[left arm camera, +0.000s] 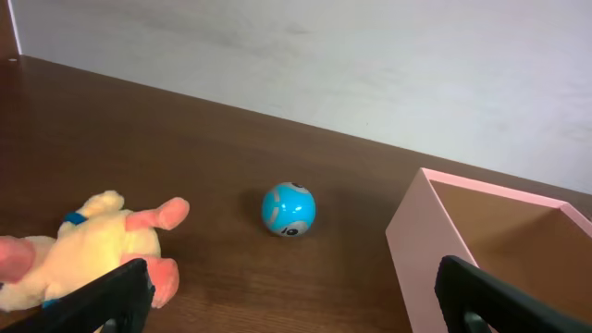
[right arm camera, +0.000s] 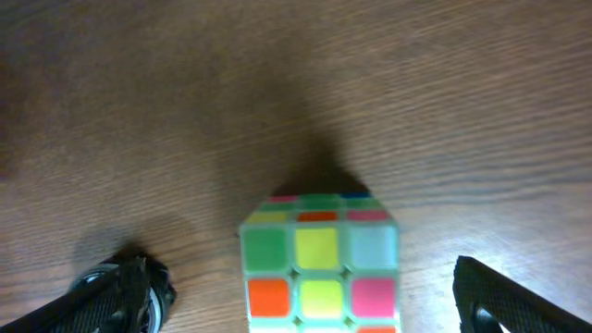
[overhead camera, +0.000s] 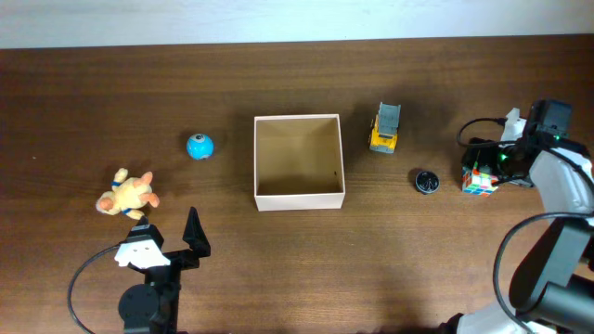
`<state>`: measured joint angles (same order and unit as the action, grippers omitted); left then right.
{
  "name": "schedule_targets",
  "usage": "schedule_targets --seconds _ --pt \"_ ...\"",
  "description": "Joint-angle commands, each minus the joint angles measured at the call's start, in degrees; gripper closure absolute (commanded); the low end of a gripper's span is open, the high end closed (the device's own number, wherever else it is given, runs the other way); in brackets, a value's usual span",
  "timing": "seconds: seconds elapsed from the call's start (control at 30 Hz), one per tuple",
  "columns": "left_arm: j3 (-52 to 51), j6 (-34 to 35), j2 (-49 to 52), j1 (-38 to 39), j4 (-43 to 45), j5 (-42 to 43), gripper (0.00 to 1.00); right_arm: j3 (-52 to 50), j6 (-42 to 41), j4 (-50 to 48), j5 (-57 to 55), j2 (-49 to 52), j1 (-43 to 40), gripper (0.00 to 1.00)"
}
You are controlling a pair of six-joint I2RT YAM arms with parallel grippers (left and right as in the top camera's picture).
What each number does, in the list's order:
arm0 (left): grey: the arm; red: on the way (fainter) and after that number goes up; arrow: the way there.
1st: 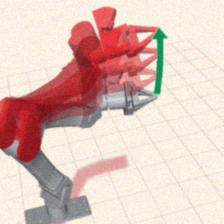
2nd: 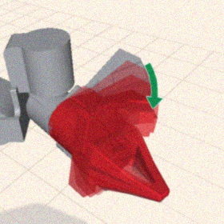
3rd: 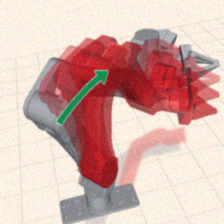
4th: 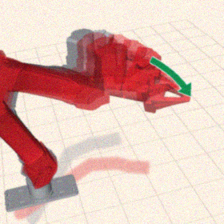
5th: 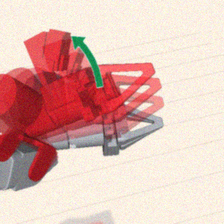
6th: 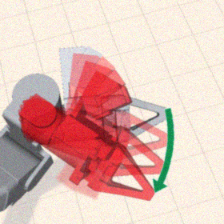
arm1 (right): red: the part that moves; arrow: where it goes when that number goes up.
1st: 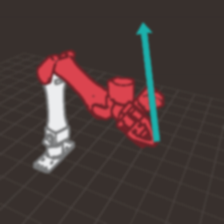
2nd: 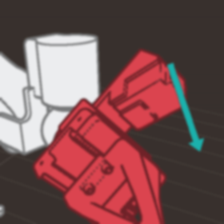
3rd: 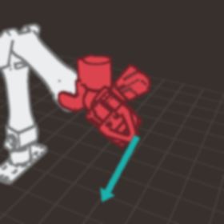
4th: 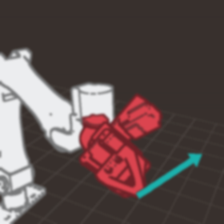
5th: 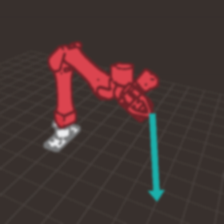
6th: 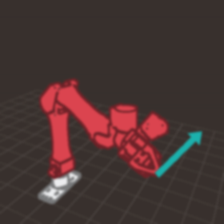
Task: Pack container
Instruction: 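Lower the right gripper and close it on the Rubik's cube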
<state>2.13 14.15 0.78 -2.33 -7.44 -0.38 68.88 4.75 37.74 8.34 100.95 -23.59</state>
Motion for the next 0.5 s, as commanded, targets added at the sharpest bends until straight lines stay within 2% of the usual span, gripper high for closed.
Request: schedule_targets --seconds 0.0,0.47 --pt "-0.3 -0.9 -0.5 -0.2 0.1 0.6 0.01 -0.5 1.0 -0.3 2.7 1.9 -0.1 0.01" --pt "-0.3 -0.9 -0.5 -0.2 0.1 0.6 0.01 -0.5 2.1 0.4 2.6 4.6 -0.1 0.01"
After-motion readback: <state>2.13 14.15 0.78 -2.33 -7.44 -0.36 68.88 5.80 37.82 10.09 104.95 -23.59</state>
